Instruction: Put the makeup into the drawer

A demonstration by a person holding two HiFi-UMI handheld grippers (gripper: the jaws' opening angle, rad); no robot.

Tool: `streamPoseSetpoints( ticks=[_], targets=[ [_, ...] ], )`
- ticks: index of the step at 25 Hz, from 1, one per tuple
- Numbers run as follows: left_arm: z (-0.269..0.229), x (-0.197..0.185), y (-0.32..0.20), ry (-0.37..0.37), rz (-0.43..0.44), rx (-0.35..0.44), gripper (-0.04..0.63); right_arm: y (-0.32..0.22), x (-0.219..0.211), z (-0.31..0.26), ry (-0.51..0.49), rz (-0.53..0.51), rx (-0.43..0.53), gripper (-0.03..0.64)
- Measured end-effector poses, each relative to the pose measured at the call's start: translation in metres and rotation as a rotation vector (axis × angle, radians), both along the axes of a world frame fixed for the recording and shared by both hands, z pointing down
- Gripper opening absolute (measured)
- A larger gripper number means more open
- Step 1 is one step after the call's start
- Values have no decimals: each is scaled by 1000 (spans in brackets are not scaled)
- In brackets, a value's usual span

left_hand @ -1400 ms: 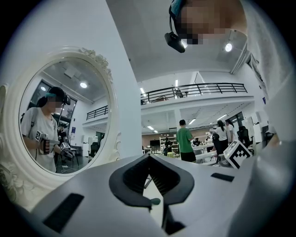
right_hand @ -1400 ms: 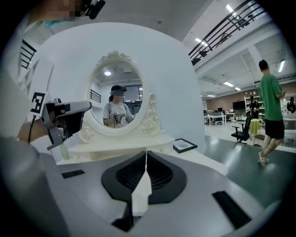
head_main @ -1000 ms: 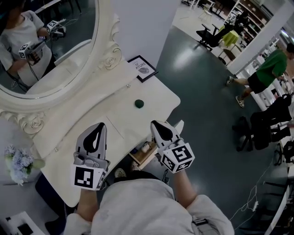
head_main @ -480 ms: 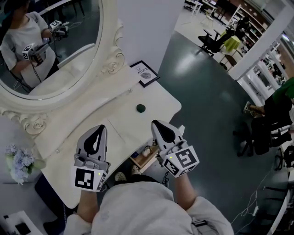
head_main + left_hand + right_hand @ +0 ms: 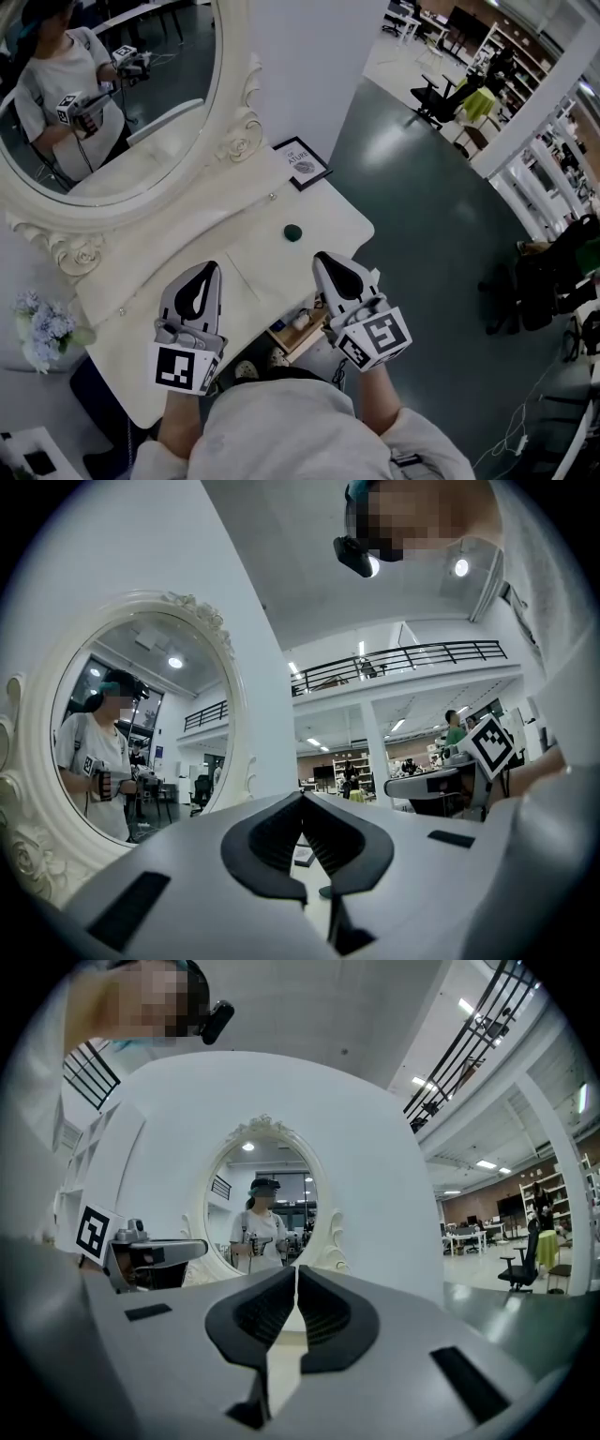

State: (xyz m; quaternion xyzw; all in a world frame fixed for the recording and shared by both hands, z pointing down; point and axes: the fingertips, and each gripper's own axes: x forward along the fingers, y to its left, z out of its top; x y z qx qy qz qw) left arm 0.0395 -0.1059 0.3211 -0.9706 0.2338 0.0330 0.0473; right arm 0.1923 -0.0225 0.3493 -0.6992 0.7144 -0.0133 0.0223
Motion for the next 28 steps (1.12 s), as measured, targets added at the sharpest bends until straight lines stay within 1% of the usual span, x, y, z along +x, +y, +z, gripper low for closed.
streamPoseSetpoints(
  ticks=[2,5,7,11,17,20,23,28],
  targets=[
    [3,-1,1,-17,0,-1,12,0,-1,-3,3,-4,9,23],
    [-4,-3,0,12,-11,9,12,0,-3,-8,5,-10,24,23],
    [-4,-4,0,5,-14,10,12,0,-5,-12,10,-15,32,23],
    [-12,-5,0,39,-27,25,12,1,-9,-16,19,-25,46,23],
    [-16,-8,-1,42,-37,33,12,1,-10,-21,29,-28,57,23],
    [-10,-9,-1,15,-37,24,12,0,-9,-21,26,-25,58,23],
    [-14,-10,-2,38,-43,28,12,0,-9,-20,29,-17,61,23],
    [-14,-10,-1,40,-43,20,12,1,-10,-21,44,-20,60,23]
  ],
)
